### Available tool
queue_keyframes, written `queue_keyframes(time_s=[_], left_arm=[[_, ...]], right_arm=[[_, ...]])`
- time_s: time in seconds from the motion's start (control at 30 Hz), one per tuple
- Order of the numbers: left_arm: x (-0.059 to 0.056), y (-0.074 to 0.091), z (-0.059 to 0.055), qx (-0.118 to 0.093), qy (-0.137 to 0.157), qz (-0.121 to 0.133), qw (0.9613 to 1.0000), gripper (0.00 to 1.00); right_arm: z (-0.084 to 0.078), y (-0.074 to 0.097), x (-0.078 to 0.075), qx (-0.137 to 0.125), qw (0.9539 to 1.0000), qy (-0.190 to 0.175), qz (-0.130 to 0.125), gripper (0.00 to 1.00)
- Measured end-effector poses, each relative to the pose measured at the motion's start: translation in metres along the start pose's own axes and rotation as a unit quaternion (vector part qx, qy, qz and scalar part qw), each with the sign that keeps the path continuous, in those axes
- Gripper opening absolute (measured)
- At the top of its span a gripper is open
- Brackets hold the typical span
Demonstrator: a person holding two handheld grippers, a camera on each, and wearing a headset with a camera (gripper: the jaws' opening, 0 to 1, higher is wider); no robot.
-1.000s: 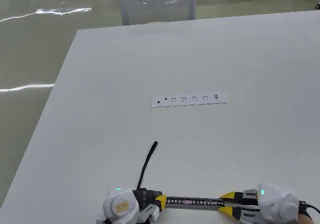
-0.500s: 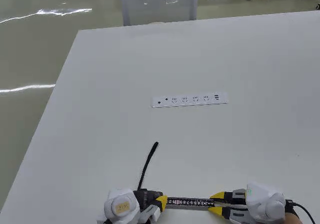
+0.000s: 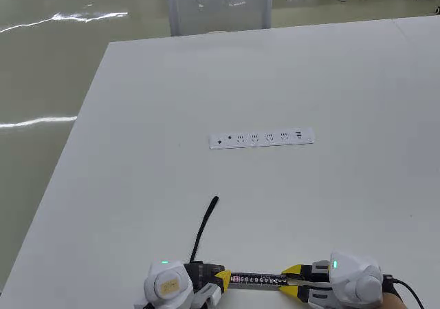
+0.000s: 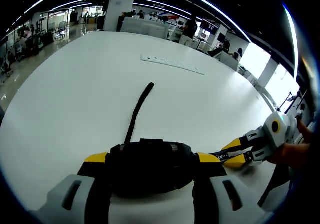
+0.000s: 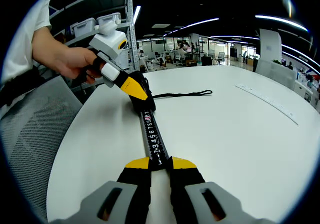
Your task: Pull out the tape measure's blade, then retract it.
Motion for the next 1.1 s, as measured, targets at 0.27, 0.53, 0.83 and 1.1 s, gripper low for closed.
queue_keyframes(time_s=[0.27,0.53,0.83,1.1], left_arm=[[0.0,0.0,0.0,0.0,0.002,0.001,1.0,0.64],[0.0,0.0,0.0,0.001,0.004,0.001,1.0,0.63],[0.0,0.0,0.001,0.001,0.006,0.0,1.0,0.64],[0.0,0.001,0.001,0.0,0.01,0.0,1.0,0.64]], right_arm=[[0.006,-0.01,0.001,0.0,1.0,0.003,0.006,0.12],[0.011,-0.021,0.002,-0.003,0.9999,0.002,0.01,0.12],[0.015,-0.031,0.003,-0.002,0.9999,0.007,0.015,0.12],[0.018,-0.035,0.003,-0.003,0.9999,0.006,0.012,0.12]])
Point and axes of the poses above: the centre of the closed fingertips' face, and the gripper's own axes: y roughly backward along the fingers, x roughly to its left, z roughly out of its top, the point moved 5 cm from there along y, roughly backward along the fingers
